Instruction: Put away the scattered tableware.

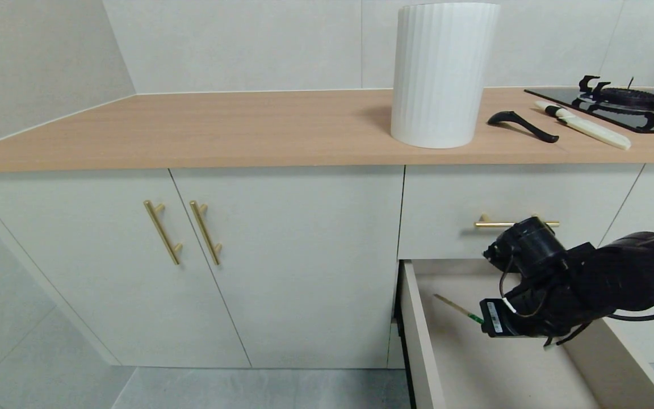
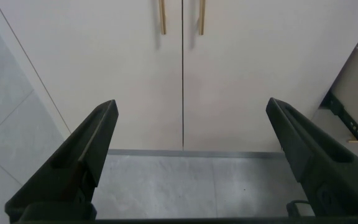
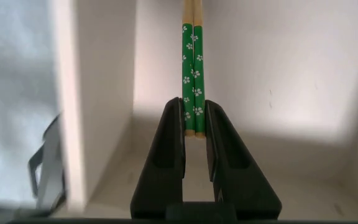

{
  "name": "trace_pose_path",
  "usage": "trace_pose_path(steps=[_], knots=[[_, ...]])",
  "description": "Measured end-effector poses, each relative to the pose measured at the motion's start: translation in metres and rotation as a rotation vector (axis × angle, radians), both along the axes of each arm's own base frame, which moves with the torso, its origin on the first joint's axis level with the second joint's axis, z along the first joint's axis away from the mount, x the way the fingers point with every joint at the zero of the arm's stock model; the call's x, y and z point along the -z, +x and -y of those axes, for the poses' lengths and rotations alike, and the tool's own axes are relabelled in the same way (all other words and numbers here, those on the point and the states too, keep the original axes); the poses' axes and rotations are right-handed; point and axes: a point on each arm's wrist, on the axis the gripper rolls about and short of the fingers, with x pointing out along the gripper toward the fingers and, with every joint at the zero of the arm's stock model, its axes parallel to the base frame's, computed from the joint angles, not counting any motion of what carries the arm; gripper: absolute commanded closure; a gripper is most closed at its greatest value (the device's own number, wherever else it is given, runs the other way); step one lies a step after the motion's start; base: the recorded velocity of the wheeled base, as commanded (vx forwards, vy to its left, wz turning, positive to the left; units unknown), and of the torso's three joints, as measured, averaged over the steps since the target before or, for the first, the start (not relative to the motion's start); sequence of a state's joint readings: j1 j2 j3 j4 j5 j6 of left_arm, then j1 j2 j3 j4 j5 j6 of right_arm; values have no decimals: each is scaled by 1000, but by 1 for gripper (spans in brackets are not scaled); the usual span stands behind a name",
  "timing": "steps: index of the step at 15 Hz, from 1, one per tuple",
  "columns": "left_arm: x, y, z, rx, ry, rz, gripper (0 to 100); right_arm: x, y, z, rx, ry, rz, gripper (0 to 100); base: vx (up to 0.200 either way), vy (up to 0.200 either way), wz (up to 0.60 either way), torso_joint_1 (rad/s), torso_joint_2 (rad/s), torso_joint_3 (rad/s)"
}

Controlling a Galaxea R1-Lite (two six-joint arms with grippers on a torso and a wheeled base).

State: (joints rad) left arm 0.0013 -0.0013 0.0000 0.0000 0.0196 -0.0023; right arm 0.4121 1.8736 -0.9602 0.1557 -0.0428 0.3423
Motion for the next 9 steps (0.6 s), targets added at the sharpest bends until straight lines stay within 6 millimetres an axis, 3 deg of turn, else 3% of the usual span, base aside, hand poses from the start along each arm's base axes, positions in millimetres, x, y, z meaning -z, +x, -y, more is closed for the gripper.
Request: trace_pose_path(steps=[4, 9], knots=[[0, 0, 0, 0, 0, 0, 0, 36, 9, -4, 2, -26, -52, 100, 0, 0, 0, 0, 0, 0], [0, 0, 0, 0, 0, 0, 0, 56, 13, -6, 8, -41, -94, 100, 0, 0, 0, 0, 0, 0]])
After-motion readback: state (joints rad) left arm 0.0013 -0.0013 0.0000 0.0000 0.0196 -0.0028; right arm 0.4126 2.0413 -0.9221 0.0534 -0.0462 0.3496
